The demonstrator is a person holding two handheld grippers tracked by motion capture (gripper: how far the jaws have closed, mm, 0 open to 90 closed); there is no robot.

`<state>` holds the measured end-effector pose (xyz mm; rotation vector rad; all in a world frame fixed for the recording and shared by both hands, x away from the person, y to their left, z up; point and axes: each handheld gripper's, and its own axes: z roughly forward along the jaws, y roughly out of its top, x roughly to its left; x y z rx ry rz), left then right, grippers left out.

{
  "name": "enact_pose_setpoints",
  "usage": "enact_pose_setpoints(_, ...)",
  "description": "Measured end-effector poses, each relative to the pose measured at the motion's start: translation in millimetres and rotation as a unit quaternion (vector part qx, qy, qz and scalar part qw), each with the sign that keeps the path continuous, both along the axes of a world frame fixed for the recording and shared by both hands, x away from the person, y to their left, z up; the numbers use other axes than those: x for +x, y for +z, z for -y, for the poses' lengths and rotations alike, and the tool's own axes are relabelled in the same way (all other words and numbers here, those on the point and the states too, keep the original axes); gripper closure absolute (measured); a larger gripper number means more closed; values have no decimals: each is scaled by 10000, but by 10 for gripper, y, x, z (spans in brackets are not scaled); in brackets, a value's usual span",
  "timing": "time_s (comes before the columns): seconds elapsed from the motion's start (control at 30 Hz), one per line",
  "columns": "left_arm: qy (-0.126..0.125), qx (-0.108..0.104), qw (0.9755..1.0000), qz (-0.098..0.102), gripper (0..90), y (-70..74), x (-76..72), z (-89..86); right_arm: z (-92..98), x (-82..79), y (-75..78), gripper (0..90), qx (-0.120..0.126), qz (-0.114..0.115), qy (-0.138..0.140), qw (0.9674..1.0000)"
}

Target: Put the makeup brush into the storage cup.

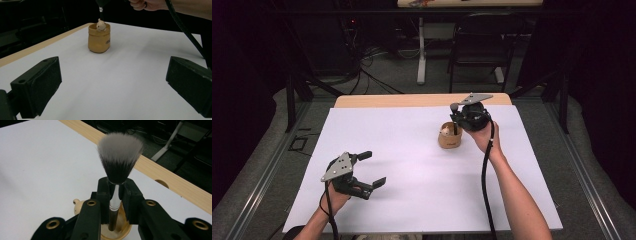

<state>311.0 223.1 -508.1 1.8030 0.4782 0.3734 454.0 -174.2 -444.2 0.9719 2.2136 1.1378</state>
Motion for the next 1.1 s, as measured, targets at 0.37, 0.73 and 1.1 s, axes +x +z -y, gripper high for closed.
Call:
enact_pose_setpoints(0.37, 3, 4, 10000, 16, 1, 6, -3, -6, 68, -116, 7, 204, 235, 24, -25, 9997)
enact_pose_setpoints(0.73, 84, 7, 10000, 47, 0, 14, -8, 7, 275, -504, 52, 0, 549, 297, 292, 9976)
enact_pose_setpoints(1.1, 137, -30, 9999, 73, 0, 29, -21, -14, 397, -845, 121, 0, 736, 527, 466, 9948)
